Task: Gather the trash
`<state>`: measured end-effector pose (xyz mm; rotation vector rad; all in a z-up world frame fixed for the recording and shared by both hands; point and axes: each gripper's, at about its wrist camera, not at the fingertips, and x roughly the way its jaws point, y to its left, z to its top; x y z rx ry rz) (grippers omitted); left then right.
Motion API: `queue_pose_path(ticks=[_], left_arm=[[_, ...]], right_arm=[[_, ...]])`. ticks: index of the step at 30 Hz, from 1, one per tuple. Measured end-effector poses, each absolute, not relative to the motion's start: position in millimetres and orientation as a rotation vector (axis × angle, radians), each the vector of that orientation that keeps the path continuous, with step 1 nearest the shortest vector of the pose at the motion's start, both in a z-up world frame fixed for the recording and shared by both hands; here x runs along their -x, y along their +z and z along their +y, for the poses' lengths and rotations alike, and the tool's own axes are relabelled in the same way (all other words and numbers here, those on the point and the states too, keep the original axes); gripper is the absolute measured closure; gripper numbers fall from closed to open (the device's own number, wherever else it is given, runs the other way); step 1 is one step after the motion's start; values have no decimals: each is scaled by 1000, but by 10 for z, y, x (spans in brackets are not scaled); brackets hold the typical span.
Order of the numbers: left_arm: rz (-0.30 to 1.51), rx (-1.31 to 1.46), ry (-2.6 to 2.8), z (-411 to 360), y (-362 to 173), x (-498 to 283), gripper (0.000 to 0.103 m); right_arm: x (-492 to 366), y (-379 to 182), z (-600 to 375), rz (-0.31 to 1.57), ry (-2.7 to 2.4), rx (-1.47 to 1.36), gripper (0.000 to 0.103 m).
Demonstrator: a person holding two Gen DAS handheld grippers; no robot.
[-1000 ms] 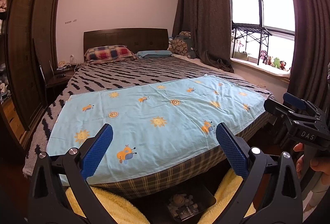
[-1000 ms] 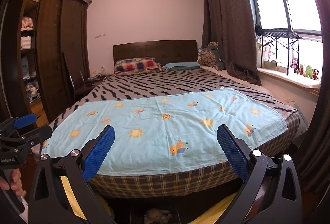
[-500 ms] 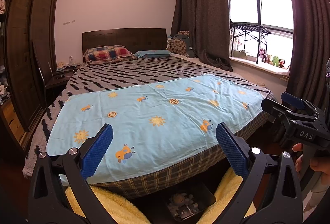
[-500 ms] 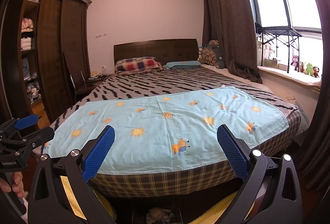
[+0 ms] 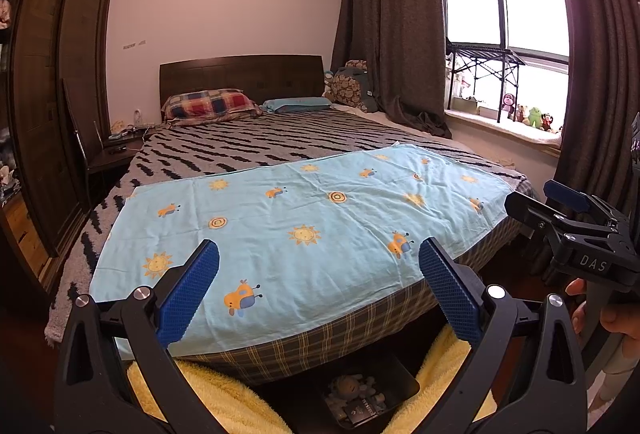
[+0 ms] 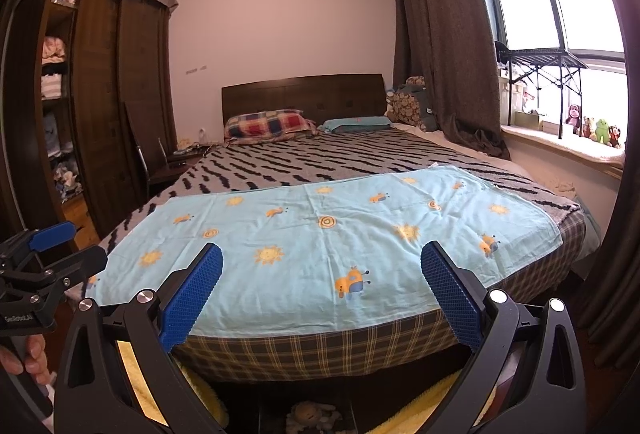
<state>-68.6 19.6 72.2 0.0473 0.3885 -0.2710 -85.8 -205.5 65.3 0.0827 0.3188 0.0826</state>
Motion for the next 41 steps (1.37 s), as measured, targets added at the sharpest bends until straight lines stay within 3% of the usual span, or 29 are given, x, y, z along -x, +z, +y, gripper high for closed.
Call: queue_pose_path(ticks=[41], left_arm=[[429,-23,-262,167,672,627,8]], right_arm=[[830,605,-2093,346,76,-89,3]])
